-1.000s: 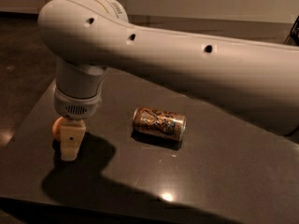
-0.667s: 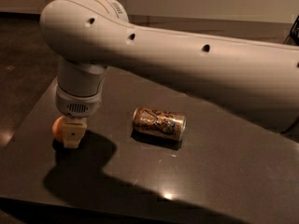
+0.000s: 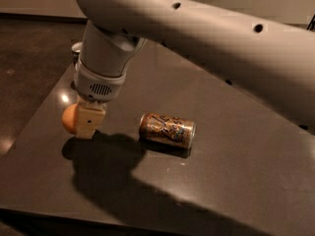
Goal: Pick orange
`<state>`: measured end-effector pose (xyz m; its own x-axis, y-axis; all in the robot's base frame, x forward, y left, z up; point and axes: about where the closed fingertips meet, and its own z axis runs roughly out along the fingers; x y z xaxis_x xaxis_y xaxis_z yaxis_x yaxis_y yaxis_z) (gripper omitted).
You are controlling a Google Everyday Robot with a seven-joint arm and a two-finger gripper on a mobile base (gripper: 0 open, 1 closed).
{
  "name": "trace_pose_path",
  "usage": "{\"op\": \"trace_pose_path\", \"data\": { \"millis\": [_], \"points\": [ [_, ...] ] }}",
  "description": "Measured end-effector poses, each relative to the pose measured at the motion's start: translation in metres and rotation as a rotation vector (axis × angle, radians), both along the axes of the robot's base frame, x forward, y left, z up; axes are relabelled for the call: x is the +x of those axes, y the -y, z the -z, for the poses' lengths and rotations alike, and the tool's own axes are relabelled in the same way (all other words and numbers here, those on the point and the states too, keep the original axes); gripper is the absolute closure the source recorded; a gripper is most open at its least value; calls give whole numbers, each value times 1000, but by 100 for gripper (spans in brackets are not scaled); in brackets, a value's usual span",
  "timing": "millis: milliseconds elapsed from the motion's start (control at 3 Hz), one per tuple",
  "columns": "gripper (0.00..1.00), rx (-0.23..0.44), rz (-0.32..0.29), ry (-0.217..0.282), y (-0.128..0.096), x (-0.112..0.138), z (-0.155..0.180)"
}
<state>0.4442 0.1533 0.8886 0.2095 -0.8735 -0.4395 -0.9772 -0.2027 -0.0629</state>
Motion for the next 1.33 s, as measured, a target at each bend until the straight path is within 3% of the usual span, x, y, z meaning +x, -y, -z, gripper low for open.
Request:
{"op": "trace_pose_path", "data": {
  "millis": [333, 667, 1000, 1333],
  "points": [
    [100, 66, -18, 1, 22, 9, -38],
    [100, 116, -4, -14, 48, 26, -64],
    [100, 179, 34, -50, 95, 59, -83],
    [100, 184, 35, -47, 95, 60, -85]
  ]
}}
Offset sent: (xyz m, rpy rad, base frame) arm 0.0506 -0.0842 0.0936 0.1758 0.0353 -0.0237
